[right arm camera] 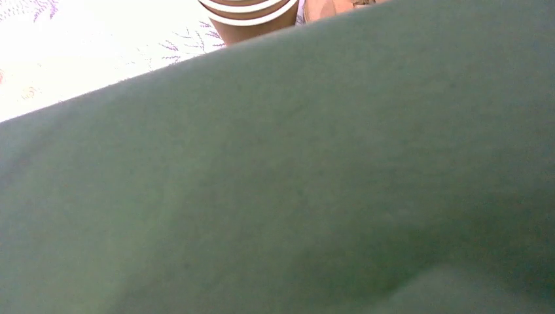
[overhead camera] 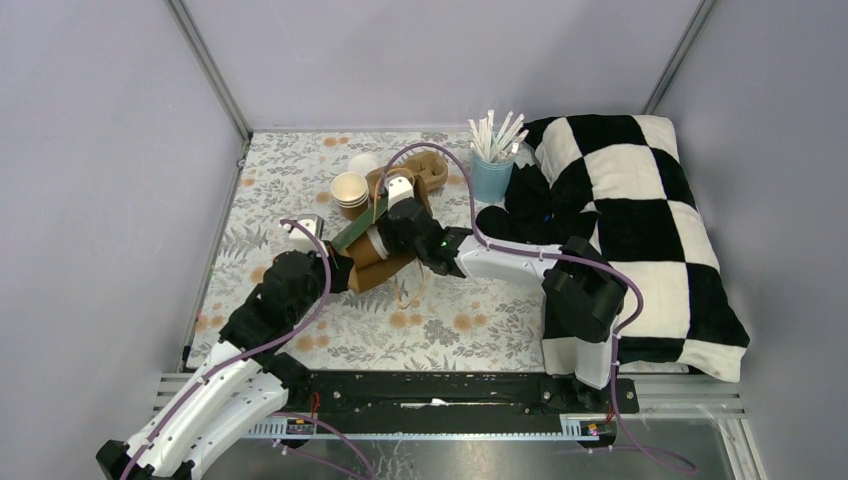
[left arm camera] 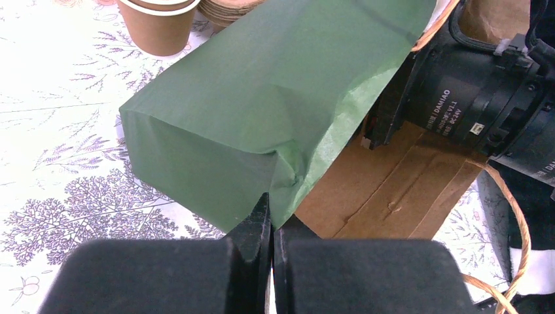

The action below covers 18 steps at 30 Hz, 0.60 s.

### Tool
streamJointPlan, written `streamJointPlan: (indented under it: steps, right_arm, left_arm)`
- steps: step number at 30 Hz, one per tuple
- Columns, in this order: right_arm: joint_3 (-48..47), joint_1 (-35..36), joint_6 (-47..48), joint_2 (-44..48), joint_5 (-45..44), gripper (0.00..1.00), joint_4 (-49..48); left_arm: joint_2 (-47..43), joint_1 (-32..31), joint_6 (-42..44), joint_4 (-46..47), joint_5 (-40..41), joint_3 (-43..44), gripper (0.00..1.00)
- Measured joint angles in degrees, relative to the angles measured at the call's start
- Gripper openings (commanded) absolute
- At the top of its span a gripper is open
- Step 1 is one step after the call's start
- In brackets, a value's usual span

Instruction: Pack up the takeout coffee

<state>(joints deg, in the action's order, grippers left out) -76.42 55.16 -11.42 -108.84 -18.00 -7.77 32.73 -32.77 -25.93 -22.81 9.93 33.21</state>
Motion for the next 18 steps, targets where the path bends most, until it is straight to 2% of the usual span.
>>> streamJointPlan:
  steps: [9,18]
  right_arm:
    - [6.12,0.70,3.08,1.22,2.97,0.67,-4.68]
    - [8.94,0.74,3.17,7.87,5.55,0.79,-2.80]
  left_arm:
    - [0.00,0.04,0.00,-0.66,0.39,0.00,0.00]
    - [0.02,0.02,0.00,-1.14,0.35,0.00,0.00]
